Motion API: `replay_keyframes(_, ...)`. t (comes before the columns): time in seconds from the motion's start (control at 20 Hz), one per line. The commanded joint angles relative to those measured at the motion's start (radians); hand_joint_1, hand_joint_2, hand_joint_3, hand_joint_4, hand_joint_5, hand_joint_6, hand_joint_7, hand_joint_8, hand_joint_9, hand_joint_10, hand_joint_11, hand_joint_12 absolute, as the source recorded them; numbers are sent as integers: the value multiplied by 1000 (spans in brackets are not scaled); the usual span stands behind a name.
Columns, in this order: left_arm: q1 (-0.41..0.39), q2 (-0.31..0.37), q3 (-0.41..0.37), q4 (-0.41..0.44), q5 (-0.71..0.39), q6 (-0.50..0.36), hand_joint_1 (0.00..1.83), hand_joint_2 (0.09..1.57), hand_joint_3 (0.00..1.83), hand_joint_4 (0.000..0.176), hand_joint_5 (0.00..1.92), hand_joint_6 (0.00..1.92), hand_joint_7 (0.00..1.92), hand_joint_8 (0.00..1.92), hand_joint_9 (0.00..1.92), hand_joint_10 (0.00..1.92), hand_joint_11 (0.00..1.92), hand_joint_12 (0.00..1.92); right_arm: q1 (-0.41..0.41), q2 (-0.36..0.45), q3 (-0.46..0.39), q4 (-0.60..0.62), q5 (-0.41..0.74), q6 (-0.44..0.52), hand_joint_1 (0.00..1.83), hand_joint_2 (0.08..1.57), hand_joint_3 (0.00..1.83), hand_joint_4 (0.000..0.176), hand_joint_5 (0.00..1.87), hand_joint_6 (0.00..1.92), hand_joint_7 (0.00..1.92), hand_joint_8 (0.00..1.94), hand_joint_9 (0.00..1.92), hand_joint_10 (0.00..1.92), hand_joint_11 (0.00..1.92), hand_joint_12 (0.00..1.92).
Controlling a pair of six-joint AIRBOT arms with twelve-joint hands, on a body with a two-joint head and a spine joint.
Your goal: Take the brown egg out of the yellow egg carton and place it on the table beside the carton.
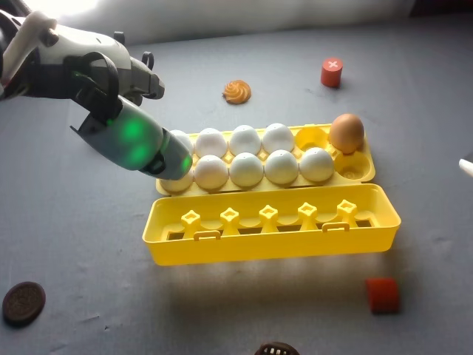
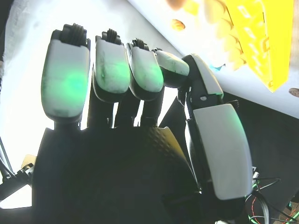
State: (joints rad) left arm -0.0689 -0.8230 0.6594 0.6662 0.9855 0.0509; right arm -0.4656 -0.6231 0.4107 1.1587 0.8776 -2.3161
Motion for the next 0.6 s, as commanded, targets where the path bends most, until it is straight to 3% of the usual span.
replay_keyframes(0.0, -10, 1, -4, 61, -35, -2, 0, 988, 254, 0, 0, 0, 0, 0, 0, 0, 0, 95, 4, 7, -4, -61, 55, -13, 270, 1130, 109, 0, 383, 64, 418, 72, 398, 94, 135, 702)
replay_keyframes(0.05, -10, 1, -6, 60, -32, -2, 0, 1092, 41, 0, 0, 0, 0, 0, 0, 0, 0, 82, 4, 7, -4, -61, 56, -13, 266, 1178, 6, 0, 403, 5, 438, 6, 427, 12, 127, 697)
replay_keyframes(0.1, -10, 1, -8, 60, -29, -3, 0, 1101, 25, 0, 0, 0, 0, 0, 0, 0, 0, 3, 4, 7, -4, -61, 56, -13, 259, 1180, 3, 0, 400, 2, 445, 5, 440, 11, 134, 700)
replay_keyframes(0.3, -8, 0, -13, 62, -23, -14, 0, 1100, 20, 0, 0, 0, 0, 0, 0, 0, 6, 3, 6, 7, -4, -61, 78, 16, 288, 1159, 0, 0, 383, 0, 427, 0, 422, 1, 133, 701)
replay_keyframes(0.35, -6, 0, -14, 62, -23, -17, 0, 1101, 19, 0, 0, 0, 0, 0, 0, 0, 5, 3, 7, 7, -4, -61, 88, 26, 368, 1126, 0, 0, 364, 0, 386, 1, 379, 2, 119, 697)
replay_keyframes(0.4, -3, 0, -16, 62, -22, -20, 0, 1100, 18, 0, 0, 0, 0, 0, 0, 0, 5, 3, 10, 6, -4, -61, 100, 35, 423, 972, 0, 0, 500, 13, 315, 0, 267, 0, 47, 693)
replay_keyframes(0.45, 0, 0, -21, 62, -18, -23, 0, 1092, 14, 0, 0, 0, 0, 0, 0, 0, 0, 0, 13, 1, -3, -61, 107, 37, 357, 826, 0, 33, 630, 35, 260, 6, 123, 22, 9, 390)
replay_keyframes(0.5, 0, 1, -24, 61, -12, -27, 0, 1091, 13, 0, 0, 0, 0, 0, 0, 0, 0, 0, 16, -4, -2, -61, 107, 36, 313, 771, 0, 64, 662, 25, 222, 6, 61, 8, 1, 226)
replay_keyframes(0.55, 0, 1, -26, 61, -9, -30, 0, 1098, 15, 0, 0, 0, 0, 0, 0, 0, 12, 5, 20, -9, -1, -61, 107, 36, 382, 762, 0, 75, 689, 17, 203, 1, 11, 1, 0, 49)
